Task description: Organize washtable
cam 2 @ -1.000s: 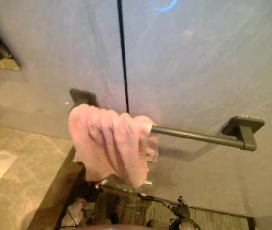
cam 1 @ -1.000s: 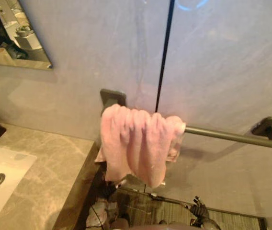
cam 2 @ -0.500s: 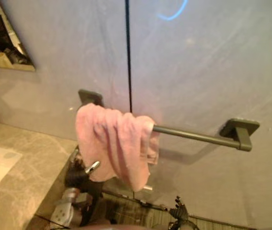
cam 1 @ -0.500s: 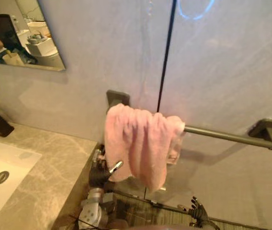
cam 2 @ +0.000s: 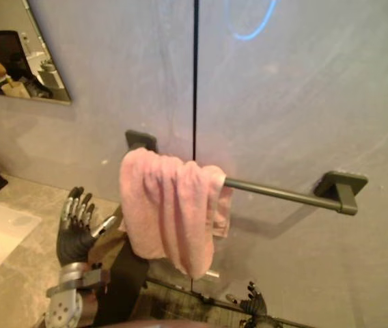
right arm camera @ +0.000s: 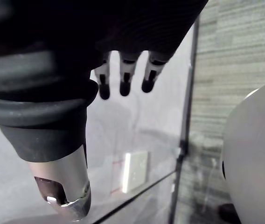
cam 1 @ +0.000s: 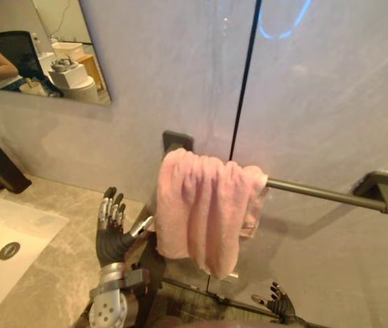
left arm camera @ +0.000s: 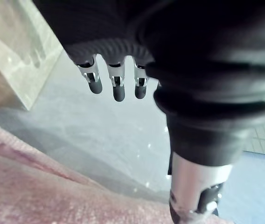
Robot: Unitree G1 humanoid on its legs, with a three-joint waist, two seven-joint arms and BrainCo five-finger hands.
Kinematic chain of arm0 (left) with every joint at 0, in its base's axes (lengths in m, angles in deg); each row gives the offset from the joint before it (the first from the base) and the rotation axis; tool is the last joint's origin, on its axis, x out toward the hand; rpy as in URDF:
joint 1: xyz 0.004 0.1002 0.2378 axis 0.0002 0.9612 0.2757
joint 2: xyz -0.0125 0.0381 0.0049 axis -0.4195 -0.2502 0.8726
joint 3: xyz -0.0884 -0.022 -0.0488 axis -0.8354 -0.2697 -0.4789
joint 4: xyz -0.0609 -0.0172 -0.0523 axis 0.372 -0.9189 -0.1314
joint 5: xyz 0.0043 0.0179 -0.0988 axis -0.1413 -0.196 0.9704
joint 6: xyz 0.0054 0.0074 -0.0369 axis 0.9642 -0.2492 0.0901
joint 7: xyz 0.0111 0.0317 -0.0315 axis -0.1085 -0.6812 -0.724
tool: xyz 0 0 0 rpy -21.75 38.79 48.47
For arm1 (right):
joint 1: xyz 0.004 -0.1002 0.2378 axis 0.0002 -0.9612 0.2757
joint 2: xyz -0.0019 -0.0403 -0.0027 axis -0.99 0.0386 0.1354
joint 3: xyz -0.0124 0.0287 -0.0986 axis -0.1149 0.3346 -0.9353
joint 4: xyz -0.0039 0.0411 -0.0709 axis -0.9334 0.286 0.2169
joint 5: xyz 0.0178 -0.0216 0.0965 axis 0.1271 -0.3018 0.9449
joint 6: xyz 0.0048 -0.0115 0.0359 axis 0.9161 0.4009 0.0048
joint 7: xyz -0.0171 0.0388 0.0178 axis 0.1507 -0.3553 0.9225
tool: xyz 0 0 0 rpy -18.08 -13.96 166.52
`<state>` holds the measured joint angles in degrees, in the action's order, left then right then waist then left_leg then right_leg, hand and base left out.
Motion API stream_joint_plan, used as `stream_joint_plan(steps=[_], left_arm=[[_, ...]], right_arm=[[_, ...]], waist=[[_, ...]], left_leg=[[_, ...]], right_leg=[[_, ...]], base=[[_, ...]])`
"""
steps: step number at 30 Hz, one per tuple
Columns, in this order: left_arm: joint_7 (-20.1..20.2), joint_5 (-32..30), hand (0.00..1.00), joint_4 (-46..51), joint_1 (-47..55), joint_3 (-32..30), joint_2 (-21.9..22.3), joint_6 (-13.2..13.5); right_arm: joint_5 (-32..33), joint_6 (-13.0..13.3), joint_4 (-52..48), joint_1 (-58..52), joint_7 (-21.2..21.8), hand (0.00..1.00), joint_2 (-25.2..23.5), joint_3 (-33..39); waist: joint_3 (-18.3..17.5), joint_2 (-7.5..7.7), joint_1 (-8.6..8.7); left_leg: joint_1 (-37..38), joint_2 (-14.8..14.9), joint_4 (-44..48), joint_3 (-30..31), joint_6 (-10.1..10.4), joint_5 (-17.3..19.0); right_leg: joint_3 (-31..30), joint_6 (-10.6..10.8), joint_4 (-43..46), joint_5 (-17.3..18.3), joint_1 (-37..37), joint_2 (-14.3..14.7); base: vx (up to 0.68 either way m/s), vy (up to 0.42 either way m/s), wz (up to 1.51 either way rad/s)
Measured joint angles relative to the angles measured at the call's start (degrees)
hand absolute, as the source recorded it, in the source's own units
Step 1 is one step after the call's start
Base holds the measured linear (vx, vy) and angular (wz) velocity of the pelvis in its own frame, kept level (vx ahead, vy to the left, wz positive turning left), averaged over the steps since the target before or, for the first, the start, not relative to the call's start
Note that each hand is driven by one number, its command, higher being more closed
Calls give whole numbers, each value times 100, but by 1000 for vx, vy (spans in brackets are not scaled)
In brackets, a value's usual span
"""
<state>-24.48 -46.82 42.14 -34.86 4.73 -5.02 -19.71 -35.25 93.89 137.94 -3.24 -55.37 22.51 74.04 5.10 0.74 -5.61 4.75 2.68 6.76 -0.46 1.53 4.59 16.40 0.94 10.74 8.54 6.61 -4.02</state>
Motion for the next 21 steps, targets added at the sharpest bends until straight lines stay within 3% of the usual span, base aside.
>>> stream_joint_plan(steps=[7, 13, 14, 16, 19, 21], left_arm=[[475, 152, 0, -587, -434, 664, -353, 8], [458, 152, 0, -1092, -488, 635, -627, 233], [458, 144, 100, -1159, -488, 636, -650, 220], [473, 118, 100, -1487, -504, 672, -735, 78], [507, -28, 100, -1896, -543, 724, -795, -152], [576, -95, 100, -1904, -592, 722, -792, -187]], right_arm=[[-70, 1, 2, 25, 40, 0, 180, -267], [-68, -4, 23, 136, 125, 0, 191, -266], [-68, -4, 23, 151, 130, 0, 190, -270], [-67, -6, -39, 242, 132, 0, 192, -268], [-41, -7, -979, 81, 132, 0, 205, -263], [-27, -18, -1457, -114, 135, 0, 224, -251]], waist=[[-146, -73, 34], [-137, -141, 22], [-138, -159, 23], [-125, -207, 54], [-105, -254, 215], [-99, -232, 231]], left_leg=[[146, 32, -428, -133, 106, -174], [222, 58, -705, -132, 158, -277], [227, 62, -713, -137, 159, -277], [259, 81, -788, -227, 175, -288], [314, 105, -840, -386, 178, -288], [314, 106, -864, -454, 176, -286]], right_leg=[[-185, -56, -144, -102, -76, 71], [-239, -81, -346, -193, -79, 153], [-250, -83, -383, -217, -80, 165], [-355, -81, -499, -280, -84, 208], [-536, -78, -503, -295, -161, 247], [-624, -94, -510, -305, -192, 283]], base=[[22, -8, -11], [13, -11, -4], [-16, -6, -14], [-10, 0, -27], [21, 4, -28], [39, 11, -26]])
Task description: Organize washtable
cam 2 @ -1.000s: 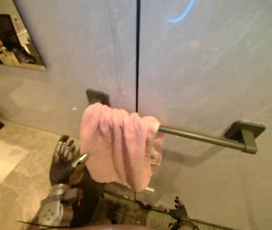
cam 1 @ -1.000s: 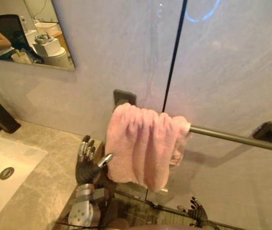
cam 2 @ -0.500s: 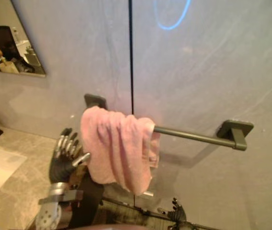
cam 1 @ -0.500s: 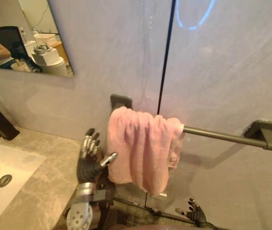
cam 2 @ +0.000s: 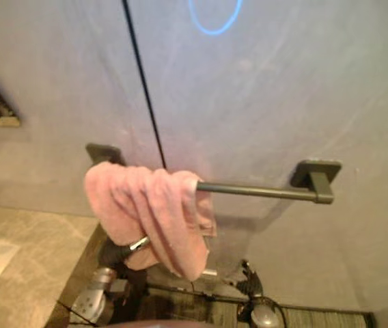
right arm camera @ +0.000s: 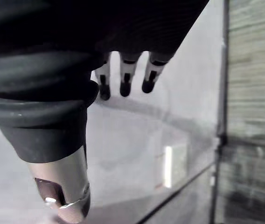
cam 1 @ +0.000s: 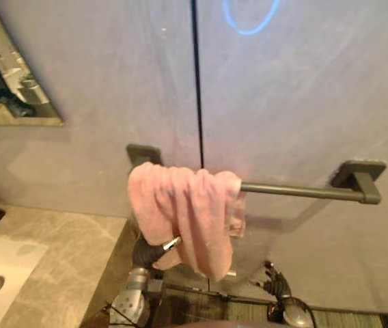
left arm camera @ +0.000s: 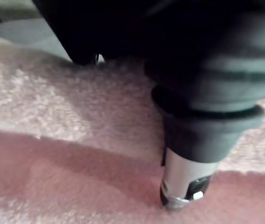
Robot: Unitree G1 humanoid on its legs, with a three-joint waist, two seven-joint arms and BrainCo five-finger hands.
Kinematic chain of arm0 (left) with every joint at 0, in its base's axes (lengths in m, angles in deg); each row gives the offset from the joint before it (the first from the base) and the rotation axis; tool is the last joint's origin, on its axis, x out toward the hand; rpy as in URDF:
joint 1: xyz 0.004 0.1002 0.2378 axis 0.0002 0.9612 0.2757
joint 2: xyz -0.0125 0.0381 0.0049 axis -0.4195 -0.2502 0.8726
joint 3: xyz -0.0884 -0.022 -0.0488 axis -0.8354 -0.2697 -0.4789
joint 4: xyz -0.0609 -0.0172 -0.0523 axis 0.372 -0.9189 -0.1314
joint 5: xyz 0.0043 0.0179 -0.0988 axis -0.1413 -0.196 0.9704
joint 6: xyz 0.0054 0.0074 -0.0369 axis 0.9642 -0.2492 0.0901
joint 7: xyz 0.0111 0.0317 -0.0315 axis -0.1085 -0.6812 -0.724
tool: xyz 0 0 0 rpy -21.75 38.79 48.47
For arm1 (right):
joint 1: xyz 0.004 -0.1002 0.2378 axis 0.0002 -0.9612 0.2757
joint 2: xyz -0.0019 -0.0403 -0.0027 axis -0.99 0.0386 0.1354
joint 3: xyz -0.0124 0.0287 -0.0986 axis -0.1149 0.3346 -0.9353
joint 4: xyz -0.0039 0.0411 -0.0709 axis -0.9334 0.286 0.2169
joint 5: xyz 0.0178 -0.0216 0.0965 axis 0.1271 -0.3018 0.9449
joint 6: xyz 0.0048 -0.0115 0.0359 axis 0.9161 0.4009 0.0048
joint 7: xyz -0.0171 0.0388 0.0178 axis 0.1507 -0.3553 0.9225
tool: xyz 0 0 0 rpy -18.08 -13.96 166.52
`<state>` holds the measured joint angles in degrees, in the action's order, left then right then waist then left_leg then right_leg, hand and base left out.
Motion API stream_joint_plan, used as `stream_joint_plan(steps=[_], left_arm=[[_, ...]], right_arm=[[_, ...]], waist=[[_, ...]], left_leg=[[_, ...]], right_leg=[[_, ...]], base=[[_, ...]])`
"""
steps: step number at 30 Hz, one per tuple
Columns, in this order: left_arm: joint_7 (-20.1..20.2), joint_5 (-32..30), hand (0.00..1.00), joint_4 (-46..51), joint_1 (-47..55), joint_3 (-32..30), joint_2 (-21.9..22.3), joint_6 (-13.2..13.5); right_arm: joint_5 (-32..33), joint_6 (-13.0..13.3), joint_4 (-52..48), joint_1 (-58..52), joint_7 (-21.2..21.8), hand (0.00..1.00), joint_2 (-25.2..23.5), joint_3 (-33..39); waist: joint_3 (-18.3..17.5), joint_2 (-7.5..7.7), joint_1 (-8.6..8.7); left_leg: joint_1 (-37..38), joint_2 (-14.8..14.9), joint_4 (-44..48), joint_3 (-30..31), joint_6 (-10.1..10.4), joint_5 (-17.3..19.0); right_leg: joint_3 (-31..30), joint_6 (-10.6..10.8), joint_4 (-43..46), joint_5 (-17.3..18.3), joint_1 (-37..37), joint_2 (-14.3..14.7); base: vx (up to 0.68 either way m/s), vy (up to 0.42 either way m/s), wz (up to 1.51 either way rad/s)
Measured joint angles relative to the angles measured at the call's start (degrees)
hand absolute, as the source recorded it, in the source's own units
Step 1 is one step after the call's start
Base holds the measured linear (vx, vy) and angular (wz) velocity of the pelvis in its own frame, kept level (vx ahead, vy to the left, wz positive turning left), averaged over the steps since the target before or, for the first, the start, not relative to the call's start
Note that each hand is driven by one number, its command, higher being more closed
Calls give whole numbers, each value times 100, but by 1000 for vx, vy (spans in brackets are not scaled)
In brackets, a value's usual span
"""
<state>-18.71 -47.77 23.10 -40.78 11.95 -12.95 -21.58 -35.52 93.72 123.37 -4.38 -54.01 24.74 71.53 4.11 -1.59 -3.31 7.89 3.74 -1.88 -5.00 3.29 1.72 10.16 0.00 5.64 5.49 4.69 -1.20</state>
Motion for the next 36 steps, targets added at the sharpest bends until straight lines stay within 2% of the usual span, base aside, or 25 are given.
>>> stream_joint_plan(steps=[1, 2, 5, 10, 13, 17, 18, 20, 22, 28, 36], left_arm=[[11, -10, 100, -3, -32, -1, -9, -6], [6, -48, 100, -6, -63, -39, -7, -7], [13, -58, 100, -41, -58, -54, -8, -7], [18, -73, 100, -93, -76, -47, -9, 32], [19, -90, 100, -119, -79, -11, -21, 45], [23, -103, 100, -120, -105, 48, -137, 83], [22, -103, 100, -120, -141, 117, -212, 84], [25, -102, 100, -120, -181, 157, -261, 84], [23, -102, 100, -120, -210, 161, -263, 83], [9, -99, 100, -121, -331, 227, -283, 79], [-18, -79, 100, -107, -425, 387, -285, 79]], right_arm=[[1, -1, -202, -100, 4, 0, 7, -4], [1, -8, -688, -314, 22, 0, 18, -18], [-13, -22, -1682, -714, 97, 0, 108, -19], [-90, -74, -2691, -1182, 166, 0, 282, -202], [-115, -82, -3315, -1393, 297, 0, 483, -358], [-116, -80, -3983, -1520, 497, 0, 818, -503], [-115, -65, -4236, -1517, 511, 0, 932, -527], [-73, 146, -4701, -1457, 645, 0, 1116, -608], [-59, 325, -4870, -1359, 756, 0, 1247, -710], [40, 601, -5062, -691, 886, 0, 1330, -1091], [161, 618, -4978, 71, 966, 0, 1645, -1745]], waist=[[-3, -13, 15], [36, 34, 100], [95, 68, 112], [124, 64, 125], [126, 66, 262], [129, 72, 273], [129, 72, 274], [125, 79, 271], [126, 95, 271], [118, 109, 272], [84, 126, 250]], left_leg=[[-2, 0, -6, -1, 0, 0], [13, 3, 3, -3, -1, 0], [10, 12, 104, -11, -33, 45], [-9, 27, 257, -131, -66, 205], [-8, 26, 302, -172, -110, 279], [-14, 31, 318, -289, -117, 290], [-15, 30, 334, -296, -114, 288], [-4, 30, 401, -295, -112, 294], [-9, 31, 416, -296, -112, 294], [-4, 20, 435, -314, -128, 303], [-129, 6, 492, -318, -120, 289]], right_leg=[[-4, -1, -2, -1, 1, 6], [-7, -14, -1, -11, -5, 16], [-106, -33, -30, -27, 0, 35], [-257, -16, -113, -90, 24, 62], [-315, 10, -215, -126, 104, 65], [-436, 11, -305, -215, 90, 88], [-447, 13, -316, -228, 94, 89], [-450, 13, -330, -260, 94, 95], [-456, 13, -344, -282, 95, 95], [-488, 35, -380, -303, 75, 94], [-503, 33, -379, -401, 16, 90]], base=[[90, 1, -10], [89, -3, -4], [58, -6, -18], [3, 13, -15], [-41, 18, -13], [-17, 21, -17], [-12, 6, -3], [0, 0, 0], [-20, 1, -1], [-38, 4, -2], [-2, 2, -1]])
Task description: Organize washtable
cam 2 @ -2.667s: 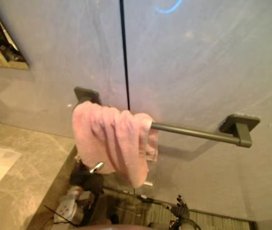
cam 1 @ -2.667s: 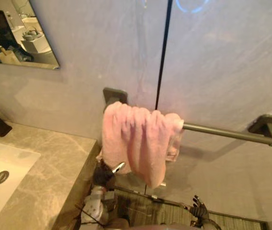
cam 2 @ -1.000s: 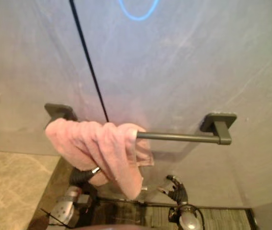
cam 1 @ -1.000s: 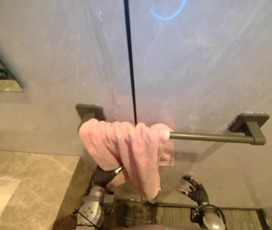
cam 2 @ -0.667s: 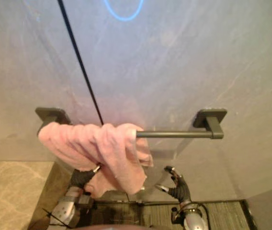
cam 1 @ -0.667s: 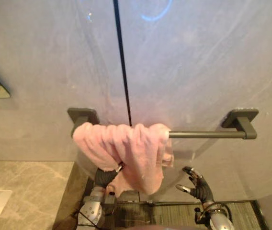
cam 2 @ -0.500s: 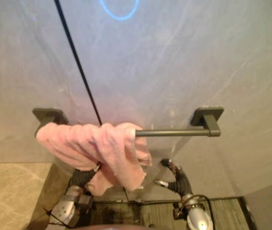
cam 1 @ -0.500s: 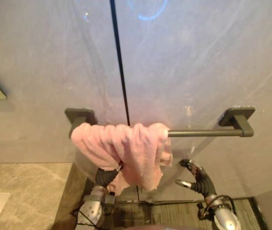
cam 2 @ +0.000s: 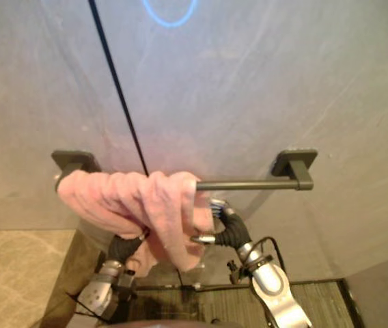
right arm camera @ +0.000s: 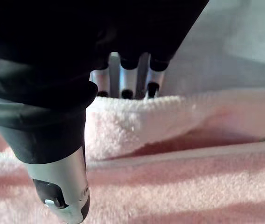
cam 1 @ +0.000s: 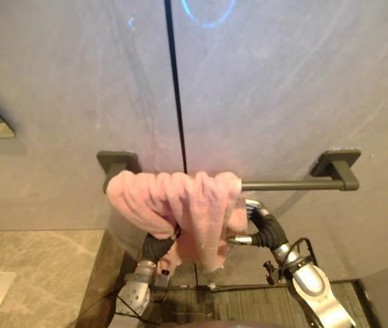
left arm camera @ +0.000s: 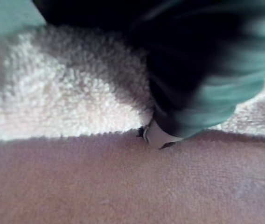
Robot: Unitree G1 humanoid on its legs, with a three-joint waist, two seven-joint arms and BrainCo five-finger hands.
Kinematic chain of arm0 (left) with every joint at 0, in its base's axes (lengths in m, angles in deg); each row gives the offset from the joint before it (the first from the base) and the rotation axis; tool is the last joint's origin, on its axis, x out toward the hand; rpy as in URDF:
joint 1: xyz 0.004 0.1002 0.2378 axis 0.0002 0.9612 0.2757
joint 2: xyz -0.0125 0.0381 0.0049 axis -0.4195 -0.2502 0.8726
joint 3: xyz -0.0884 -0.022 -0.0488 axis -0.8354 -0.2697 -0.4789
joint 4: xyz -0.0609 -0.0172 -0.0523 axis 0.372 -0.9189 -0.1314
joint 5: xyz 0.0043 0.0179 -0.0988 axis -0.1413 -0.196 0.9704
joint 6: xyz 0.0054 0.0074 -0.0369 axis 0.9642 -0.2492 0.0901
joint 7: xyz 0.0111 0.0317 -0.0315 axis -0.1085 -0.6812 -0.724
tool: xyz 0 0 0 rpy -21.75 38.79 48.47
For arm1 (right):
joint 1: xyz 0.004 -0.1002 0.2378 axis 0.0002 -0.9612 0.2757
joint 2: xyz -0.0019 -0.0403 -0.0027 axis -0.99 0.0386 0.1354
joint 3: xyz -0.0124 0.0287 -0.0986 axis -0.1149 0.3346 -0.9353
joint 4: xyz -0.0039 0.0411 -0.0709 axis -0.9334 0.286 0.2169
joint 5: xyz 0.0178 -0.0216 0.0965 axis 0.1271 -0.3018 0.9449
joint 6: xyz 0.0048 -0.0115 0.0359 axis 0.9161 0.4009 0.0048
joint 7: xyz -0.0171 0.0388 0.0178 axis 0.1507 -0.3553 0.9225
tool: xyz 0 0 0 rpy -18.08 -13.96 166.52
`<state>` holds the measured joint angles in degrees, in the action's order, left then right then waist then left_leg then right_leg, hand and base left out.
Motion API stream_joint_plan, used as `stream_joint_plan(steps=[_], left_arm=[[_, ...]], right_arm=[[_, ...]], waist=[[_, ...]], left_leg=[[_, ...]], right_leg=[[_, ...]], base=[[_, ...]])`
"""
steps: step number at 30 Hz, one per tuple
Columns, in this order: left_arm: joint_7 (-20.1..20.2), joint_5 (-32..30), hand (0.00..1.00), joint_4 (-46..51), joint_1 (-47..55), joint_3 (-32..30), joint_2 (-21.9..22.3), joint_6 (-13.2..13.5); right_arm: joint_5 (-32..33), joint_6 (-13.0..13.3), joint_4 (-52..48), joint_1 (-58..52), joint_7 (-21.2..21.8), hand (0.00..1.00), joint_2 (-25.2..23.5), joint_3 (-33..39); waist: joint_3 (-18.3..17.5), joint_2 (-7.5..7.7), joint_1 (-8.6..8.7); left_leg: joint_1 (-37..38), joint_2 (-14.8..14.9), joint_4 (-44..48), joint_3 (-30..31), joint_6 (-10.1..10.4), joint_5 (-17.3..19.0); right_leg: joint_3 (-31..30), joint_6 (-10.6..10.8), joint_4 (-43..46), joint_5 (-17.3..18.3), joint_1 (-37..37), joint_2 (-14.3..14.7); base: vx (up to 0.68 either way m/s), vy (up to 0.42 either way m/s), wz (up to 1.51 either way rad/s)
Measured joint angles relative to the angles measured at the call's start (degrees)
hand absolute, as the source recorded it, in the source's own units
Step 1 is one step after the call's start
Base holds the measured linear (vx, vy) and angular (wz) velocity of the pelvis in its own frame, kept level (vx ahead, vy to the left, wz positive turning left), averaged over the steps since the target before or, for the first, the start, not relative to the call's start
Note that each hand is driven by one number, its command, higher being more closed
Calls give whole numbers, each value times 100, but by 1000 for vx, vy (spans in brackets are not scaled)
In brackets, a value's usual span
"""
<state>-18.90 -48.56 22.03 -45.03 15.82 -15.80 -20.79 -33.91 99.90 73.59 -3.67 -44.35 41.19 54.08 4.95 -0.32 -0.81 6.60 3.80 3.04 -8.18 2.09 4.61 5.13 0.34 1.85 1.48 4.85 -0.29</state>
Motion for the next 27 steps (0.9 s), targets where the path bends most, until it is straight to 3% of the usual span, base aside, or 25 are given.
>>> stream_joint_plan(steps=[1, 2, 8, 16, 27], left_arm=[[-3, 30, 100, 24, -33, 0, 4, 0], [-7, 35, 100, 44, -55, 0, 9, 0], [-98, 95, 100, 630, -135, -3, 46, 40], [-97, 99, 100, 665, -146, -12, 76, 41], [-46, 102, 100, 812, -147, -26, 186, 43]], right_arm=[[2, 4, 97, 121, 1, 0, -4, -103], [4, 9, 161, 171, 1, 100, -10, -145], [6, 4, 693, 426, 14, 100, -73, -311], [-3, -30, 960, 493, 8, 100, -225, -311], [-14, -29, 963, 219, -8, 100, -633, 354]], waist=[[-14, 4, 0], [-32, 5, -2], [-107, -2, -7], [-122, 15, -10], [-161, 79, 1]], left_leg=[[-2, -3, 5, 14, -1, -1], [-9, -6, 5, 26, -4, -3], [-112, -96, -127, 271, -63, -109], [-42, -113, -312, 327, -80, -279], [25, -174, -333, 233, -91, -284]], right_leg=[[13, 1, 0, -4, 8, -6], [25, 1, -1, -6, 7, -10], [258, 25, -10, -7, 16, -123], [319, 52, -11, -29, 6, -163], [225, 122, -95, -113, 24, -189]], base=[[-41, 3, 5], [-53, 13, 10], [-55, 11, 20], [-18, -4, 5], [-13, 3, -4]])
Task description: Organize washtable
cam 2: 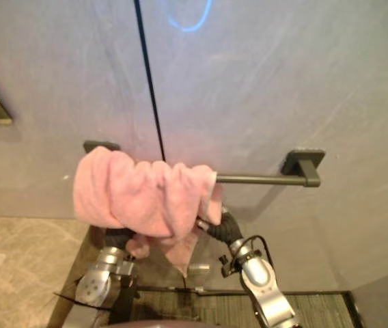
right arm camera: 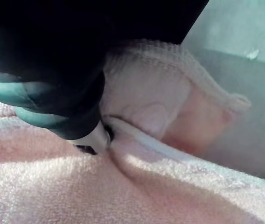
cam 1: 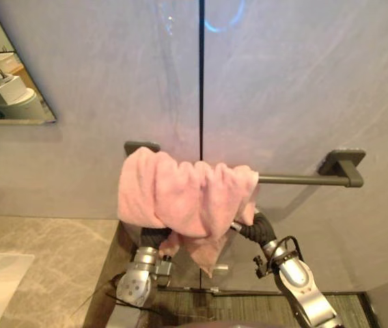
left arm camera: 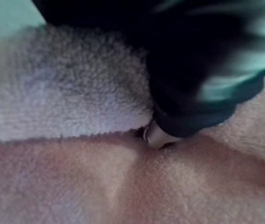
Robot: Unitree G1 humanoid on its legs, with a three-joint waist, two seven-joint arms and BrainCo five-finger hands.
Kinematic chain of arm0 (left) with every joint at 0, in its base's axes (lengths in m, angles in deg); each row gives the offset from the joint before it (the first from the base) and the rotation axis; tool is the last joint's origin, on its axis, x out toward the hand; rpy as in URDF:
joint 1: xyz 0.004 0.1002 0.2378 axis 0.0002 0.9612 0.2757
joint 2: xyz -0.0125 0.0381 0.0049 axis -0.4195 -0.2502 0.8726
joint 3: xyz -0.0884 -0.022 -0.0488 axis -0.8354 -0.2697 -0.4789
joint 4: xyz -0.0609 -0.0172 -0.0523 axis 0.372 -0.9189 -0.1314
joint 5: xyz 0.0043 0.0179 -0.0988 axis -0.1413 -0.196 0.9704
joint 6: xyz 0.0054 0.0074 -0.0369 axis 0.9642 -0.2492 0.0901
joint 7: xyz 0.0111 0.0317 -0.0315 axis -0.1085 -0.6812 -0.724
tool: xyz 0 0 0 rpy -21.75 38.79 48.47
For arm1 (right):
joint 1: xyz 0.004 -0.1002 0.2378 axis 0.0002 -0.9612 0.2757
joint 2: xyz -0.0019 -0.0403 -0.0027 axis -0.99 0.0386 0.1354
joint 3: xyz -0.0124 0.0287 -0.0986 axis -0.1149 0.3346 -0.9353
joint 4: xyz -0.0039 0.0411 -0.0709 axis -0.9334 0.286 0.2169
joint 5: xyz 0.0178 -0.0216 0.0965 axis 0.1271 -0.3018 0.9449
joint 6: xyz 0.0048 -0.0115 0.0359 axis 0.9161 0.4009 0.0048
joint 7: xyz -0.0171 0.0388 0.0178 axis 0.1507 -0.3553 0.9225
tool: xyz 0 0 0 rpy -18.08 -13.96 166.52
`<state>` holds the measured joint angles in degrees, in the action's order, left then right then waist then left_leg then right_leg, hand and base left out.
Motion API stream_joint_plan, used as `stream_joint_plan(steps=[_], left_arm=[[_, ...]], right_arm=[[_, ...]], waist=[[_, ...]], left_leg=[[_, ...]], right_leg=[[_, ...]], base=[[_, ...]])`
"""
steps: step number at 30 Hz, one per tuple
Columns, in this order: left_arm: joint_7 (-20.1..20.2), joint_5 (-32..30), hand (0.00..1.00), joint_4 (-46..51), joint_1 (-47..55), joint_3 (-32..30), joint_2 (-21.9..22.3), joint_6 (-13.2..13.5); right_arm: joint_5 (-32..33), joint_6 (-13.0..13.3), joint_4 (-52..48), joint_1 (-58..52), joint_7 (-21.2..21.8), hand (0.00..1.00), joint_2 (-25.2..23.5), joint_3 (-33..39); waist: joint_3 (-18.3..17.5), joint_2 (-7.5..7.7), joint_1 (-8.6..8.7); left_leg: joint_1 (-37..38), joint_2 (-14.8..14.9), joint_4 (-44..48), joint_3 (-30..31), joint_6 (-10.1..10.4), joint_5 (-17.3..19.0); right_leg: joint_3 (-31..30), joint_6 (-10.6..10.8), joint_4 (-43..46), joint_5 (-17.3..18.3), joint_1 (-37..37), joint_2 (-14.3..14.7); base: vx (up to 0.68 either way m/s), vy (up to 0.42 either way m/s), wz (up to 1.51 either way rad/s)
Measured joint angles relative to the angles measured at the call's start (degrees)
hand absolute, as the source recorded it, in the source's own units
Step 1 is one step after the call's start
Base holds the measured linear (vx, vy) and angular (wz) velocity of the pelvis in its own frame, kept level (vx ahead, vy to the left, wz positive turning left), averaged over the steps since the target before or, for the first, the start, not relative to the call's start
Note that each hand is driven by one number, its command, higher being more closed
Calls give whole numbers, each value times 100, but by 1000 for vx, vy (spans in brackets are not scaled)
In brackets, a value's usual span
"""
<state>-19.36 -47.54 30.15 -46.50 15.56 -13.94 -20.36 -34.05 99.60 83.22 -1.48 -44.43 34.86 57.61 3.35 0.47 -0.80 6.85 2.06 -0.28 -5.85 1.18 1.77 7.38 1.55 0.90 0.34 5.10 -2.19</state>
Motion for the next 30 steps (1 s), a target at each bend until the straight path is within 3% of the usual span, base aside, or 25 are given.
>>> stream_joint_plan(steps=[11, 16, 30], left_arm=[[350, 116, 100, -62, 0, 254, 4, -43], [474, 224, 100, -287, 0, 310, 56, -91], [675, 365, 100, -508, -39, 711, 104, -189]], right_arm=[[-124, 35, -378, -392, -96, 100, -325, 752], [-225, 33, -378, -427, -115, 100, -434, 937], [-441, -1, -286, -610, -228, 100, -543, 1335]], waist=[[-8, 13, 22], [-9, 23, 173], [2, -36, 286]], left_leg=[[189, -10, -172, -205, -17, -11], [192, -23, -161, -241, -35, 5], [235, -17, -174, -304, -46, 23]], right_leg=[[-215, 77, -206, -88, 69, -7], [-265, 44, -216, -114, 66, -3], [-330, 83, -209, -84, 63, 6]], base=[[2, 15, -11], [11, 8, -4], [-1, 1, -1]])
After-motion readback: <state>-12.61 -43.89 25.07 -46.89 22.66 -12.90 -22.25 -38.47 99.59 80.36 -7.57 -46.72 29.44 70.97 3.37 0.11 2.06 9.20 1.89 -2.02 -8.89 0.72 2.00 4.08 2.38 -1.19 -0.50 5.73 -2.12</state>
